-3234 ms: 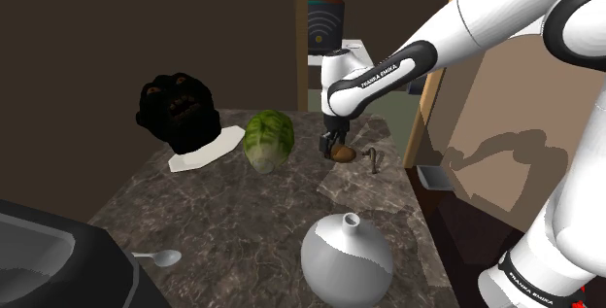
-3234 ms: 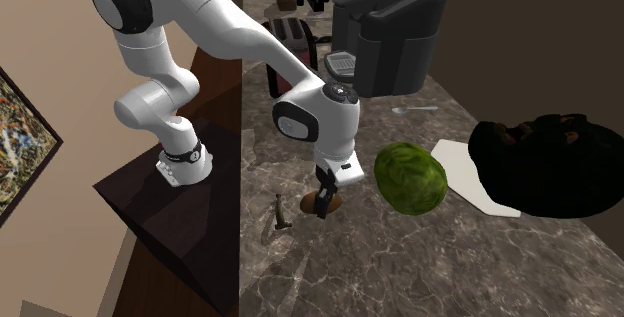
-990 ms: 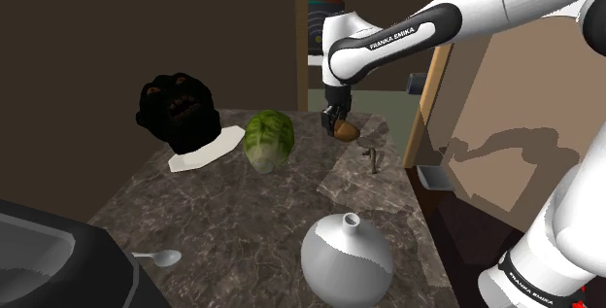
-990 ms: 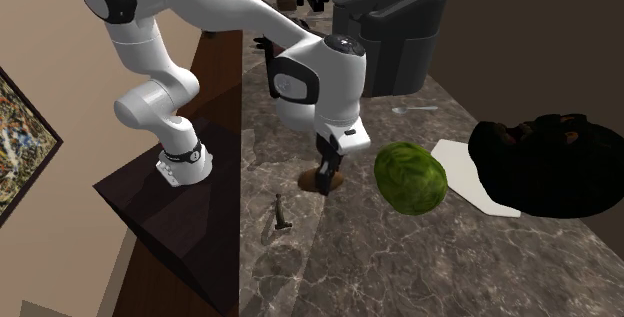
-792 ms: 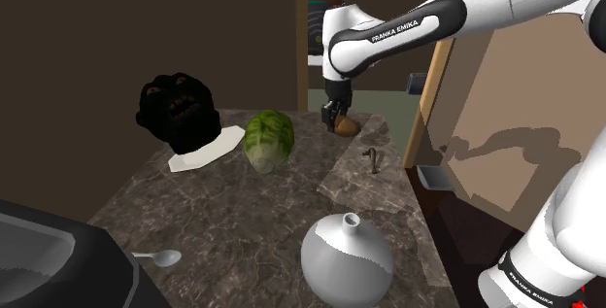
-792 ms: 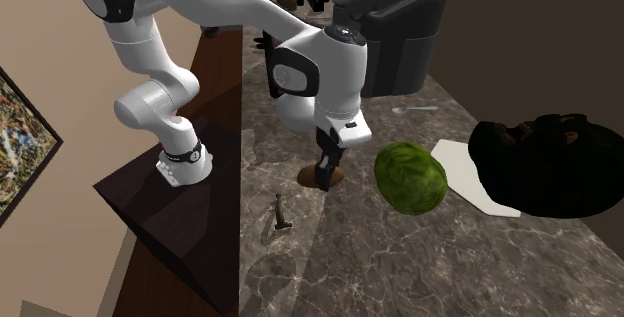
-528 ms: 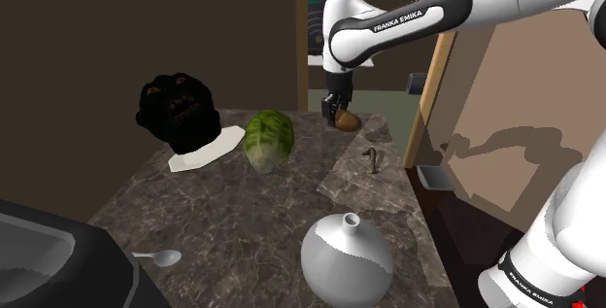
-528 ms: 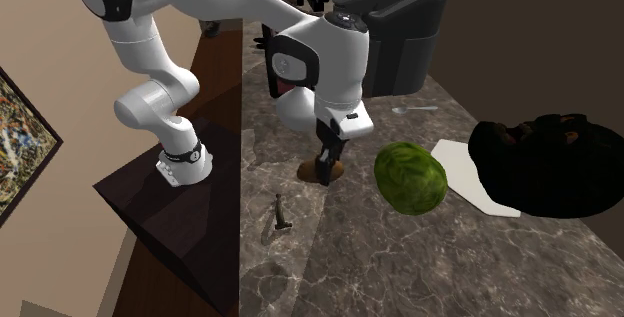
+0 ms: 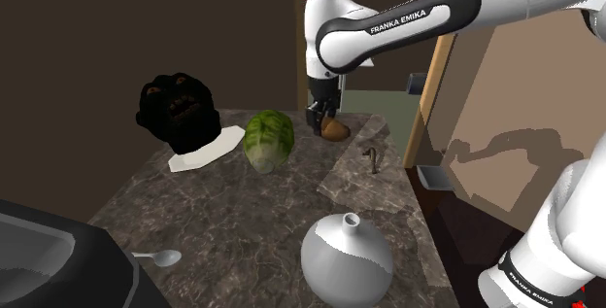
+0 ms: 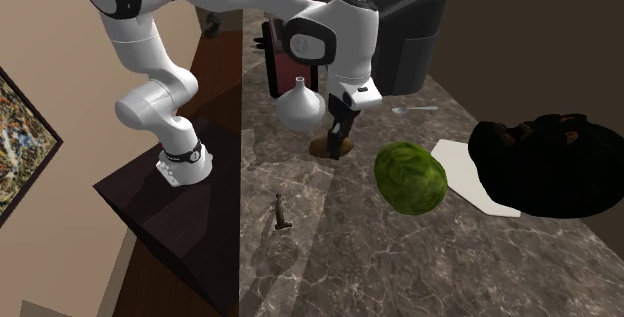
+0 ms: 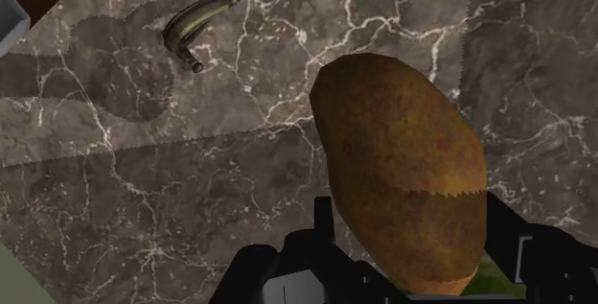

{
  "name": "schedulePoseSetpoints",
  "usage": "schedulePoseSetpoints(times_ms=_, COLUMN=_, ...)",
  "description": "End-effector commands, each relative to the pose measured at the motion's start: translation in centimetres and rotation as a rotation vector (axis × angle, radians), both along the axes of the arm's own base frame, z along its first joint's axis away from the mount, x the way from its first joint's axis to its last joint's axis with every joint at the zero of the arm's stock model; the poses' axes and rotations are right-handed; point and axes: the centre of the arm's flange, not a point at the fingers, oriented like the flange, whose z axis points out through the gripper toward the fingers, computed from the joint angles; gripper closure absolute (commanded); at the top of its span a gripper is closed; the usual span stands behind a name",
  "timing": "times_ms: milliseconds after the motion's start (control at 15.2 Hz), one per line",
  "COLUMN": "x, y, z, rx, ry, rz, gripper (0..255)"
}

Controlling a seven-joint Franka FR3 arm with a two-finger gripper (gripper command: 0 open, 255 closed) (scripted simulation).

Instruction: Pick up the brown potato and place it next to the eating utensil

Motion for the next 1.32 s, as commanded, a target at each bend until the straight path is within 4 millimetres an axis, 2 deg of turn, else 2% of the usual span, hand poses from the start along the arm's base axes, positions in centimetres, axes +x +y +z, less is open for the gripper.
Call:
schedulePoseSetpoints(times_ms=0, x=-0.5, y=2.6, z=-0.1, rx=0.0, ry=0.0, rz=-0.001, gripper=255)
schedulePoseSetpoints(times_ms=1254, x=-5.5, y=27.1, z=0.0, rx=0.0, ry=0.0, rz=-0.001, gripper=255)
